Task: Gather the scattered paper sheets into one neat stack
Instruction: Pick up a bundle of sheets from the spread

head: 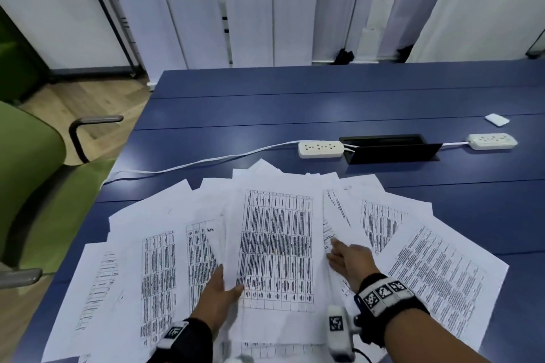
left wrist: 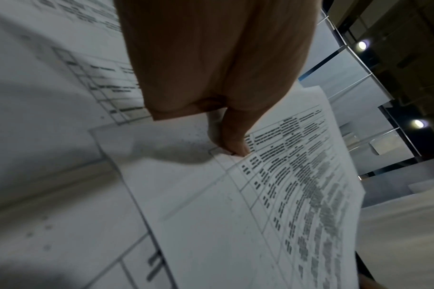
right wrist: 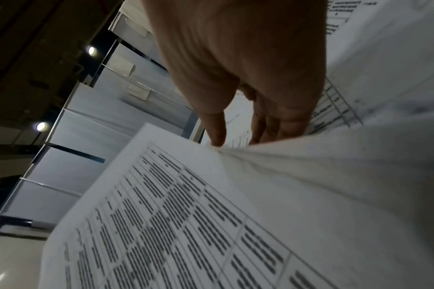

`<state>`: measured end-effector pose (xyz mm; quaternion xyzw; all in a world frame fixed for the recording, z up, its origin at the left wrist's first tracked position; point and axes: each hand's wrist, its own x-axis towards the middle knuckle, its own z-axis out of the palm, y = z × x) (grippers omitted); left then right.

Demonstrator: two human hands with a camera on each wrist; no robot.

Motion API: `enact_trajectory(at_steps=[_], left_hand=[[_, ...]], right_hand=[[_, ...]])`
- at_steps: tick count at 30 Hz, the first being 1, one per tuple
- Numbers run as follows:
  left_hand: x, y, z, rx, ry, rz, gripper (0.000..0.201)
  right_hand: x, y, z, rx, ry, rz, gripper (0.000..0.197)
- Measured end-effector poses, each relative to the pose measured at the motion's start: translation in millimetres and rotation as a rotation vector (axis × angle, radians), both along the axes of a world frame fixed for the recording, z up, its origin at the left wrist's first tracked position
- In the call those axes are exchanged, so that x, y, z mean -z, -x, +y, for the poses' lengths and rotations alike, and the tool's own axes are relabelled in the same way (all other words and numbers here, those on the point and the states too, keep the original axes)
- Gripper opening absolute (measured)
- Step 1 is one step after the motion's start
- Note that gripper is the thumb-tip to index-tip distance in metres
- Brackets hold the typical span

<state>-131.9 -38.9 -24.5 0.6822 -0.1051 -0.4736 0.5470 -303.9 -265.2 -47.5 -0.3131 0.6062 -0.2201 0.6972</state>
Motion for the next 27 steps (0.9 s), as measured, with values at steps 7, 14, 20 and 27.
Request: enact_trajectory(at_steps=[7,14,20,27], left_hand=[[13,-7,4,0.032,0.007,0.055,0.066],[22,-15,12,0.047,-0.130,-0.184,0.044],[4,-40,7,-0.034,-0.137,-0.393,0.026],[-18,-51,-14,0.104,-0.038,-0.312,0.027]], right_hand=[[3,-3,8,-0.281,0.402,0.807,0.088],[-4,9,-5,-0.553,0.476,0.991,0.089],[-6,32,-9,-0.189,0.592,0.523,0.033],[-41,70,-61,-0.689,0.587,0.648,0.021]])
